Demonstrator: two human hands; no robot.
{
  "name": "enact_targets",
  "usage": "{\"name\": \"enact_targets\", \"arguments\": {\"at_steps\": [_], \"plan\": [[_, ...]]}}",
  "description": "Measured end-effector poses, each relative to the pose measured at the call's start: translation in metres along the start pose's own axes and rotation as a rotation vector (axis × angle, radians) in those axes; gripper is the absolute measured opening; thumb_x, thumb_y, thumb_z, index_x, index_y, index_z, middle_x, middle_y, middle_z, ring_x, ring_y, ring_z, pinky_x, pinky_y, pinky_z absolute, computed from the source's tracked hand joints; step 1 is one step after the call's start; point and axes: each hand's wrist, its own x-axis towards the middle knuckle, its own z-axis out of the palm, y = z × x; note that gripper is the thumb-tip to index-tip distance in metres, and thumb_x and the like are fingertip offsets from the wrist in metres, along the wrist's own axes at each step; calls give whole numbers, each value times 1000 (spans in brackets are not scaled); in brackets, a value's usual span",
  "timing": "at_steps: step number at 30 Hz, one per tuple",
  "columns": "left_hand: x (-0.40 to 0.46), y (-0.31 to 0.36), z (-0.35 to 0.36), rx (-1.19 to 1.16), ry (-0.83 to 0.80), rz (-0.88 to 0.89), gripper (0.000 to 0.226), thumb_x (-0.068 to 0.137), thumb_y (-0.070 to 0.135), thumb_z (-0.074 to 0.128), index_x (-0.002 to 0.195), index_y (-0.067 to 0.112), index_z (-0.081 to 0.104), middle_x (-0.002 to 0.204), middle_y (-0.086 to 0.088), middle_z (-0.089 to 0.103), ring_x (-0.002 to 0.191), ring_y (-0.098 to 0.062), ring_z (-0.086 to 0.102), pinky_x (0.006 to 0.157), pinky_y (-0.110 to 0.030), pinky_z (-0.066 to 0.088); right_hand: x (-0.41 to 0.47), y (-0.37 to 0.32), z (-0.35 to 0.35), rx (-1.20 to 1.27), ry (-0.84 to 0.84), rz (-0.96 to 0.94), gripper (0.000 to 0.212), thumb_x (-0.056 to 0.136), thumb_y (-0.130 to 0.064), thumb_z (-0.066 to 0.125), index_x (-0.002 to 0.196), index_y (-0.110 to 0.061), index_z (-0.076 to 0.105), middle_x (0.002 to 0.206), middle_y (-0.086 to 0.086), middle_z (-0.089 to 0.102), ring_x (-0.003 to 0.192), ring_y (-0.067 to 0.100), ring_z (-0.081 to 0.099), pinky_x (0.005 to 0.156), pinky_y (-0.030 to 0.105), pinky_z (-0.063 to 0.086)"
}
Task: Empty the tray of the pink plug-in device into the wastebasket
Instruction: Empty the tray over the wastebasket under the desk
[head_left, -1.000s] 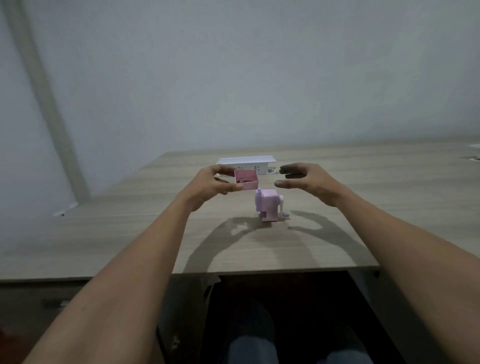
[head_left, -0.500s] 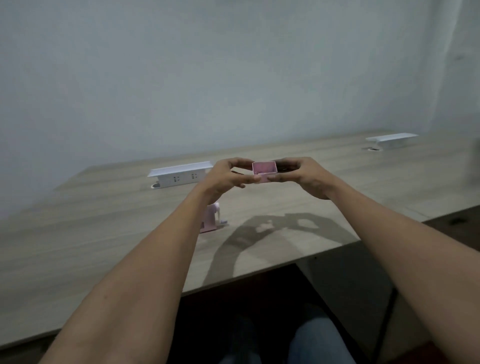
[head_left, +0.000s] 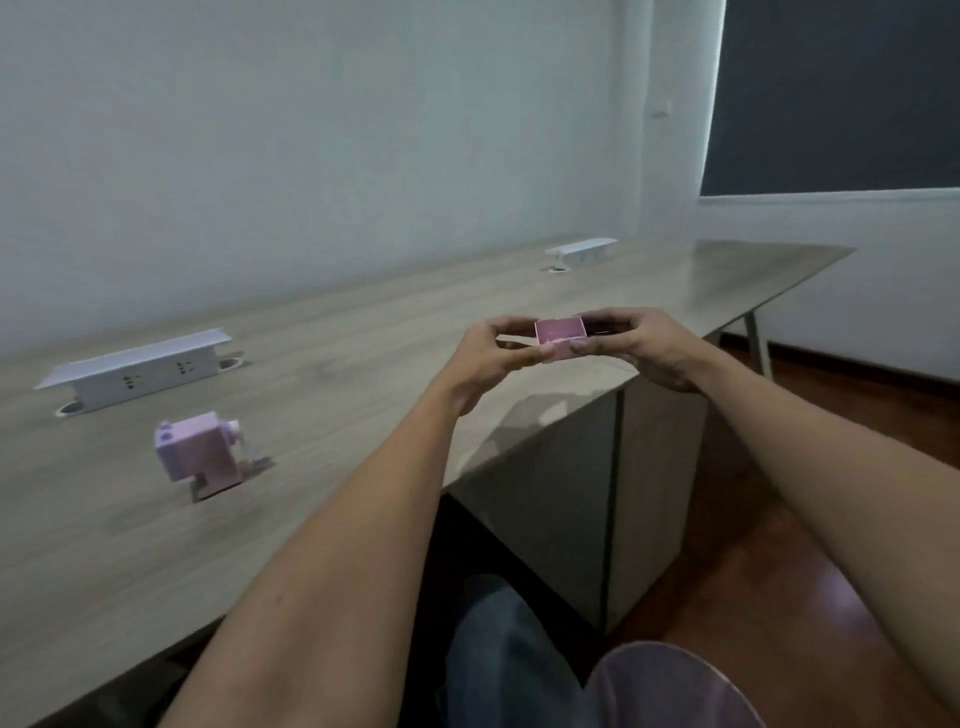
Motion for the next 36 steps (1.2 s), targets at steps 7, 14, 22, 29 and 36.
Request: {"name": "enact_targets", "arguments": {"at_steps": [7,14,22,29,36], "plan": [[10,-24,97,-36,-108,10,52,86,17,82,133,4,64,119,-8,73,105,-17,72,86,-22,57,-58,41,-65,31,117,132,55,73,-5,86,125,-10,69,123,7,74,115,15,72,97,23,56],[-19,-72,174,3,-227,-95,58,86,21,81,138,7,59,115,7,67,101,0,64,82,-10,52,-115,126,-94,78,182,306,72,63,-11,89,131,0,67,126,15,74,121,23,69,109,33,50],[-61,-162,217,-109,-218,-348,50,89,8,77,135,-2,62,122,-10,69,99,-7,67,80,-6,53,-155,229,-69,160,147,543,49,80,4,81,127,6,67,125,21,73,123,30,67,100,31,56],[-95,-232,245,-224,-223,-543,45,88,4,76,131,-4,64,123,-17,71,104,-17,67,88,-19,55,-184,291,-44,274,103,721,49,81,5,80,128,8,66,124,20,74,108,21,73,99,29,56],[-126,-275,267,-240,-234,-750,46,87,10,80,126,-9,65,115,-23,71,98,-25,67,93,-33,56,-223,333,-23,334,89,884,39,87,-5,78,122,9,69,124,23,72,115,26,69,95,27,57]]}}
